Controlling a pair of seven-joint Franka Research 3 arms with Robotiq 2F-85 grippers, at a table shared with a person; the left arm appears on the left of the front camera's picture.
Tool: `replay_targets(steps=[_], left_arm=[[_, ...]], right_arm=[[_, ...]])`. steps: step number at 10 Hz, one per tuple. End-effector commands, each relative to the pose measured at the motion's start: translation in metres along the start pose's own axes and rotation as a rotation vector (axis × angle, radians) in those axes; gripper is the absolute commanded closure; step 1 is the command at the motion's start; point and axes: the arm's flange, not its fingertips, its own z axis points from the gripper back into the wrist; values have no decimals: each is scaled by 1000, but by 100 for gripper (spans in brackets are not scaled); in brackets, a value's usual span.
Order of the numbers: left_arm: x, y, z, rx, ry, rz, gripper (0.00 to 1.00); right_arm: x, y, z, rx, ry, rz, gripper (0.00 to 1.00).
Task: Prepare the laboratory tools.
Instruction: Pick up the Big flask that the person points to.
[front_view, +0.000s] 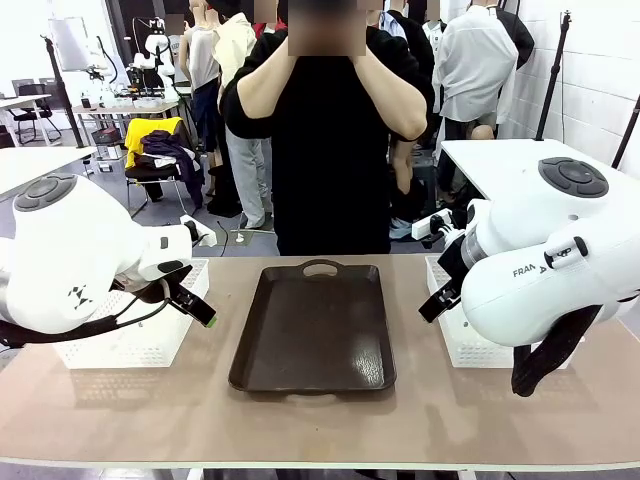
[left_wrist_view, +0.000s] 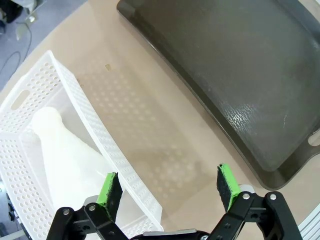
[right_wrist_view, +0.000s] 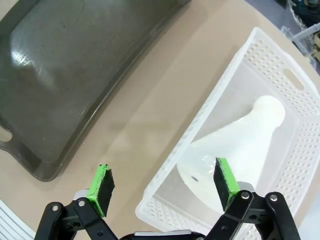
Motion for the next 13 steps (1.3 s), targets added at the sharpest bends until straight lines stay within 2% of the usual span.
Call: replay_targets(steps=[1, 13], left_arm=[[0, 1, 0, 0, 0, 2, 0], [0, 1, 0, 0, 0, 2, 0]], right_arm=[[0, 0, 0, 0, 0, -1, 0], [0, 0, 0, 0, 0, -1, 0]])
